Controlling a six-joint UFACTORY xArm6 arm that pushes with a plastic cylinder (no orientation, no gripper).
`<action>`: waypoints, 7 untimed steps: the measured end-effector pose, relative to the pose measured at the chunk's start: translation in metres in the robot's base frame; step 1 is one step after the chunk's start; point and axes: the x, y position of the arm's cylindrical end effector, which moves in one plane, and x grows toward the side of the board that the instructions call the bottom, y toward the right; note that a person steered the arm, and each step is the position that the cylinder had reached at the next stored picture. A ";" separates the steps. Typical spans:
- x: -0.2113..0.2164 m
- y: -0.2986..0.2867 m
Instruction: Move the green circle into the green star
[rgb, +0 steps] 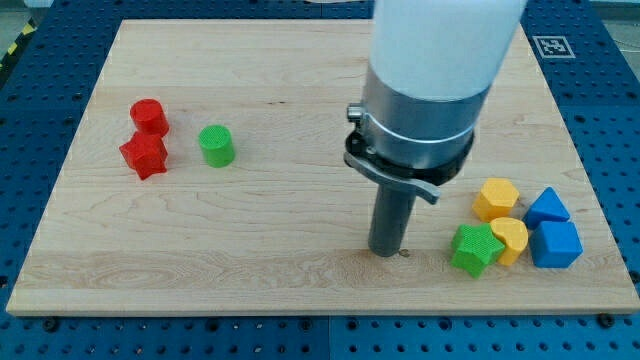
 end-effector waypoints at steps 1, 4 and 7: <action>-0.004 -0.025; -0.023 -0.090; -0.060 -0.138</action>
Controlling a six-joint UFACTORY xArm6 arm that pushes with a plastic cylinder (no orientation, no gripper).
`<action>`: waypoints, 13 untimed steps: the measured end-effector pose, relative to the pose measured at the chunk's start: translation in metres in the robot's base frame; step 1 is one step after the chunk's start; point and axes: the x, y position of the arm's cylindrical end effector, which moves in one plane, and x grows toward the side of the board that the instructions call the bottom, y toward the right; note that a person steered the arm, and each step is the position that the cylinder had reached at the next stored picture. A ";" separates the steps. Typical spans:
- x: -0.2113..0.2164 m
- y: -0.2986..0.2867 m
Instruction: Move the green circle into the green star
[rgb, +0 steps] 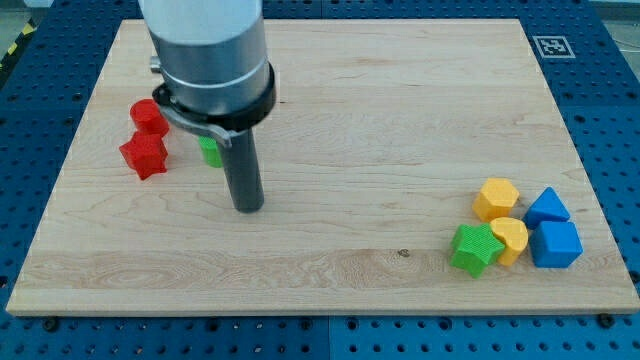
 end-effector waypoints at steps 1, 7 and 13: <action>-0.011 -0.011; -0.030 -0.040; -0.078 -0.072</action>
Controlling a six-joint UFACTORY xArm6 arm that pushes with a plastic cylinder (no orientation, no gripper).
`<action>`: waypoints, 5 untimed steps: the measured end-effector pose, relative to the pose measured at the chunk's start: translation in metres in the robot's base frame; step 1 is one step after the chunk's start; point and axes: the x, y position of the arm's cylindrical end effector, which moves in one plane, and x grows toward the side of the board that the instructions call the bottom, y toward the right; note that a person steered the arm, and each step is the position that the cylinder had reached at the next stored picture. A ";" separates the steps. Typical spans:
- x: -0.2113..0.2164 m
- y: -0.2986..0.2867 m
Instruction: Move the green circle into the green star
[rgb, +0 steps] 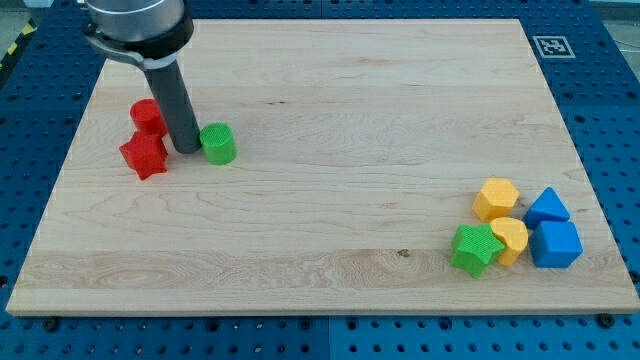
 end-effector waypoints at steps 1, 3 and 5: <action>-0.008 0.023; -0.008 0.054; -0.008 0.073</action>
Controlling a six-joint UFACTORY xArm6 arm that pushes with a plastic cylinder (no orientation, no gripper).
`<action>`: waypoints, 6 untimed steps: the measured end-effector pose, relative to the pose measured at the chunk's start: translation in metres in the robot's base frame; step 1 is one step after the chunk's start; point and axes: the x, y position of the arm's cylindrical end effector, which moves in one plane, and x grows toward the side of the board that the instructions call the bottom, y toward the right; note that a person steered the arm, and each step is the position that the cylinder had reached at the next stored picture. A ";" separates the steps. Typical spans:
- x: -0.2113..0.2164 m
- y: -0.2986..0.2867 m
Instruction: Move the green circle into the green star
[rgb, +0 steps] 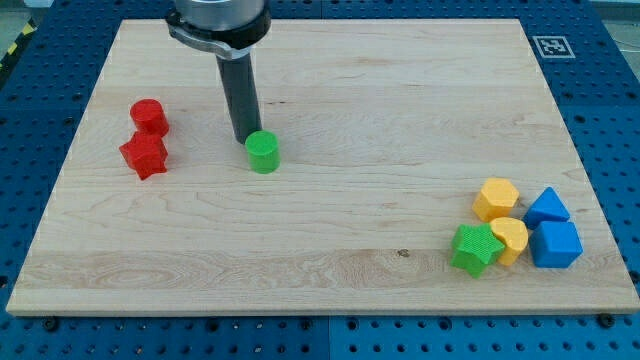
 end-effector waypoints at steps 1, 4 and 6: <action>0.000 0.015; 0.032 0.005; 0.043 0.040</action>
